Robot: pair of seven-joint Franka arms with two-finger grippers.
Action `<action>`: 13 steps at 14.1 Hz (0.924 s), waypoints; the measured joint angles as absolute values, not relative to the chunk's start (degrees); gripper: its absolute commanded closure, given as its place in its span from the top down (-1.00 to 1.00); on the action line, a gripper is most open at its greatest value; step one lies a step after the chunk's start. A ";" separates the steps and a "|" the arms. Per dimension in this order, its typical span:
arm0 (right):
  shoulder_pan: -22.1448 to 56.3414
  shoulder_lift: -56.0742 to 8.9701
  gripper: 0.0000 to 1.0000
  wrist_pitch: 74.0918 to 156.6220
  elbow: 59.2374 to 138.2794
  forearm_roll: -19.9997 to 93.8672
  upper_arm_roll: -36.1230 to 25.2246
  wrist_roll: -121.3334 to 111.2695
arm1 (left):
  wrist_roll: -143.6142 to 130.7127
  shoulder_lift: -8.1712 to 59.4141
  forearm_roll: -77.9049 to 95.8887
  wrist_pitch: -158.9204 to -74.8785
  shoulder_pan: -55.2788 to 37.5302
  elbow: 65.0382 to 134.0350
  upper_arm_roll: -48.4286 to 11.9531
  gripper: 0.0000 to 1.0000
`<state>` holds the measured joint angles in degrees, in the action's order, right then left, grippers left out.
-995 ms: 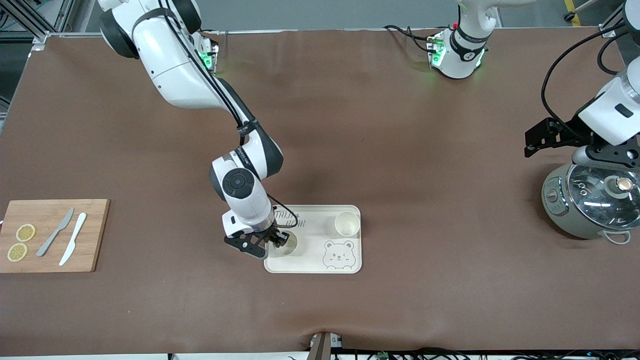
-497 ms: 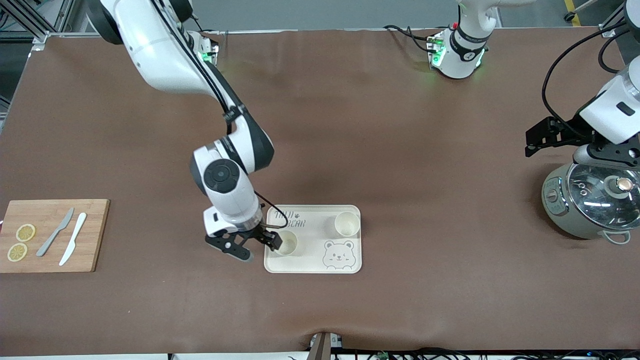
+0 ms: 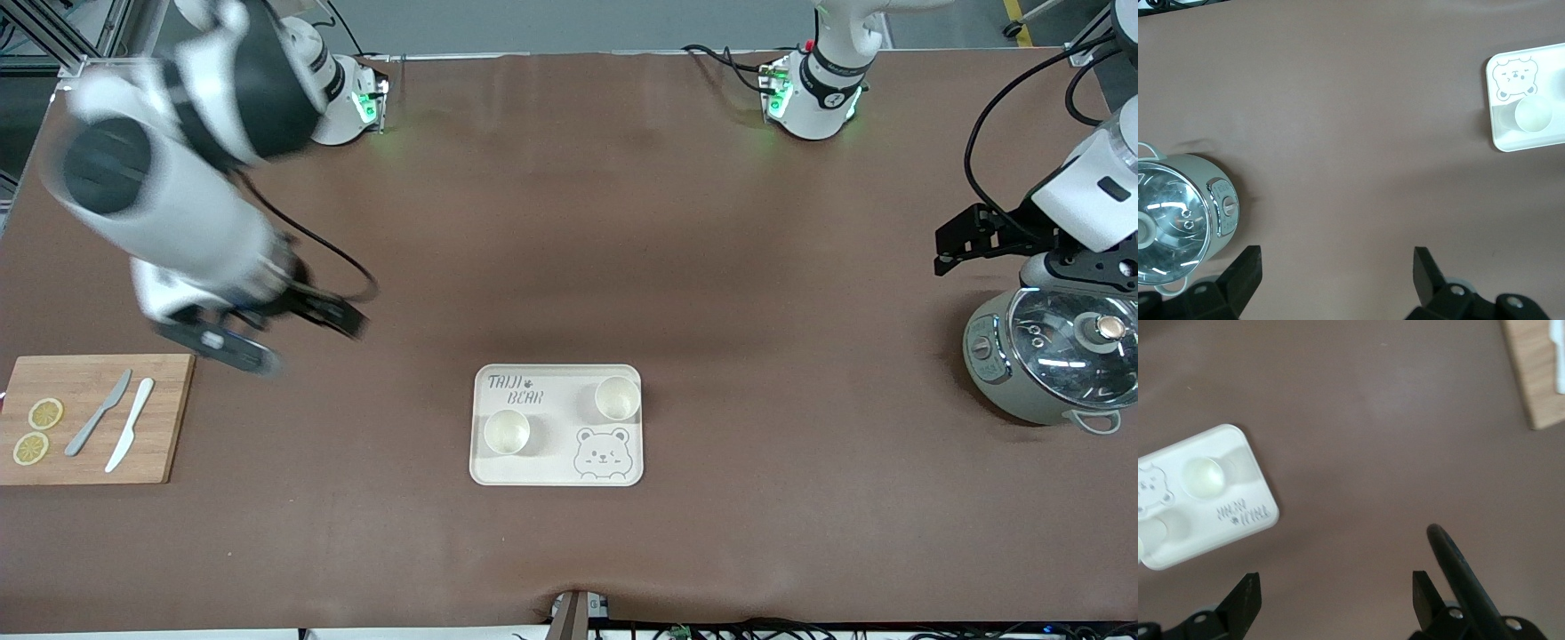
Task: Place white IKEA cup upright on tray with both arms
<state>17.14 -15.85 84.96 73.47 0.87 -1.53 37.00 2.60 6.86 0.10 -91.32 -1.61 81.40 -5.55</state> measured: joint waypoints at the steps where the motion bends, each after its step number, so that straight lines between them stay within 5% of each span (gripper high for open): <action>1: 14.23 -12.18 1.00 82.22 74.69 0.95 -1.61 33.65 | 2.58 6.85 0.10 -91.29 -1.60 81.41 -5.54 1.00; 6: -0.50 -1.71 1.00 87.09 86.65 1.30 -1.92 8.77 | 2.45 6.84 0.10 -91.28 -1.60 81.40 -5.55 1.00; 9: -1.61 -1.78 1.00 94.43 90.30 1.54 -1.52 7.11 | 2.45 6.84 0.10 -91.27 -1.60 81.40 -5.55 1.00; 13: -1.49 -1.65 1.00 93.70 91.00 1.51 -0.79 7.12 | 2.44 6.84 0.10 -91.24 -1.59 81.41 -5.55 1.00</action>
